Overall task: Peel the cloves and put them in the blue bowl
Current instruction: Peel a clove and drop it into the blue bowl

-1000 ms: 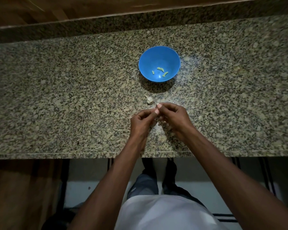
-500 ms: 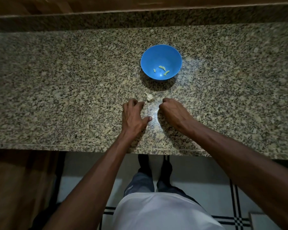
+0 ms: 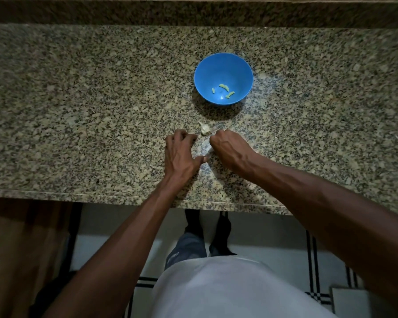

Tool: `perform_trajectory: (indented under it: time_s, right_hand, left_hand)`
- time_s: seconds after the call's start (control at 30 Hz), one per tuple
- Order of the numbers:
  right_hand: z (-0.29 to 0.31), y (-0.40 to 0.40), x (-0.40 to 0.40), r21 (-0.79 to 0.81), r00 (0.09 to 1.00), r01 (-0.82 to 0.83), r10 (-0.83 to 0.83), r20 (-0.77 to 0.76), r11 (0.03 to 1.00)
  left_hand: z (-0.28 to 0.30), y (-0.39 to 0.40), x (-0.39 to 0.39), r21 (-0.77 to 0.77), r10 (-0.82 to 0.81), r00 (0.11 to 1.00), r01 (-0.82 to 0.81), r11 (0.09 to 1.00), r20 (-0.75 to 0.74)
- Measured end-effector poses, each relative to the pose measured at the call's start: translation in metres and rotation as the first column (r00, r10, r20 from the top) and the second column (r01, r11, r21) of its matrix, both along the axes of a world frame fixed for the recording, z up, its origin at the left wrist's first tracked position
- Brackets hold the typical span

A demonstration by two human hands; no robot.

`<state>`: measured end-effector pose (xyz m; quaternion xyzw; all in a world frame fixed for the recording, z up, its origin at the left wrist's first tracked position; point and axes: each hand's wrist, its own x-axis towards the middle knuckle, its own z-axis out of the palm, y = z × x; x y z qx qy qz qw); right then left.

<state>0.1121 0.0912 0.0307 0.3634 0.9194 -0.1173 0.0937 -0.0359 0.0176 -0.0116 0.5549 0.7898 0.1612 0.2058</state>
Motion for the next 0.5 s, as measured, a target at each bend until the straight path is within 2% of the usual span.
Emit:
perform_trajectory:
  time_s: [0.23,0.3,0.37,0.43,0.5]
  right_hand:
    - [0.009,0.0,-0.007,0.04,0.997,-0.013,0.01,0.077,0.999]
    - [0.012,0.001,-0.008,0.01,0.998,-0.007,0.006,0.069,1.0]
    - [0.009,0.006,-0.005,-0.027,0.995,0.095,-0.095,-0.015,0.995]
    - [0.0,0.014,0.004,-0.23,0.923,0.307,-0.347,-0.164,0.924]
    - [-0.008,0.016,0.017,-0.568,0.743,0.396,-0.615,-0.262,0.721]
  left_hand:
    - [0.004,-0.001,0.002,-0.005,0.009,1.0,-0.009,1.0,-0.004]
    - [0.006,-0.001,0.003,-0.011,0.004,1.0,-0.004,1.0,0.006]
    - [0.008,-0.001,0.003,-0.028,0.009,1.0,-0.009,1.0,0.013]
    - [0.01,-0.002,0.004,-0.016,0.025,0.998,-0.024,1.0,0.065]
    - [0.011,-0.003,0.003,0.047,0.041,0.979,-0.051,0.998,0.197]
